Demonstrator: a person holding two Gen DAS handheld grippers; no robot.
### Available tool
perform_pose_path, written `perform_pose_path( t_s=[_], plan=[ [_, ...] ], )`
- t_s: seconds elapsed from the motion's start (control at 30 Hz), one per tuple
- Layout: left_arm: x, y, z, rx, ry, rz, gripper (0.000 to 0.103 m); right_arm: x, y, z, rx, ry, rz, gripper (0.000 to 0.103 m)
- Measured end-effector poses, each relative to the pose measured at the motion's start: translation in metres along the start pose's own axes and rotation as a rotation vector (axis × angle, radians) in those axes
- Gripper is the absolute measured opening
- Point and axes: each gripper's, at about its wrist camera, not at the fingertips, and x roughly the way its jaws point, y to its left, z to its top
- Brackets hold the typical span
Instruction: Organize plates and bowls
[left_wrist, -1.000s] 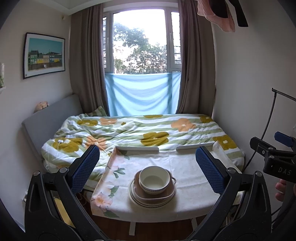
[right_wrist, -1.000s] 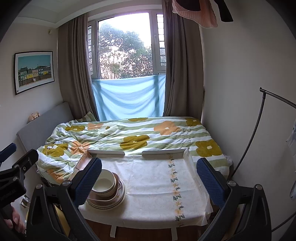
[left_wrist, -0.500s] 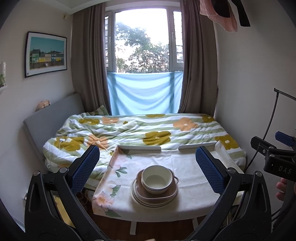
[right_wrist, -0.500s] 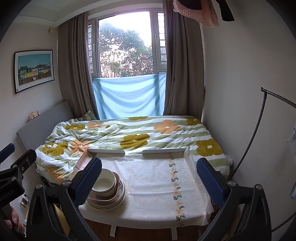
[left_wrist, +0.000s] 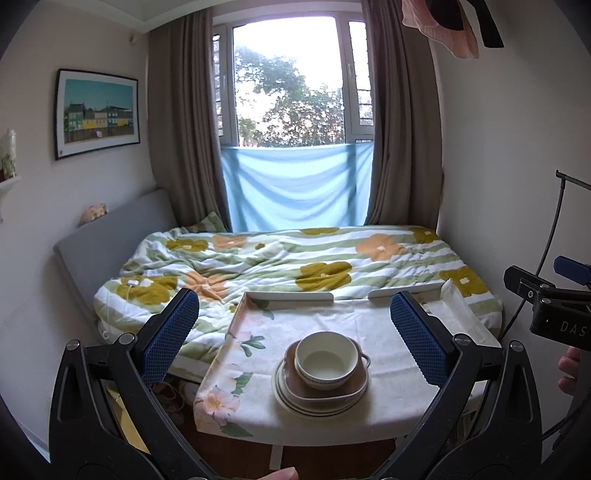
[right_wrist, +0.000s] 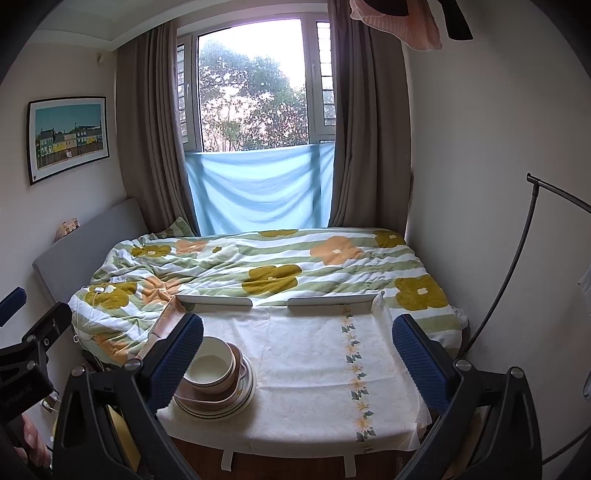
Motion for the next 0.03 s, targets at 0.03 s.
perform_pose_path(
  t_s=[0.03],
  plan=[
    [0.0017, 0.0010, 0.0002, -0.001, -0.002, 0.002, 0.103, 0.0018, 0.0008, 0.0004, 0.001, 0.004, 0.001, 0.102]
  ],
)
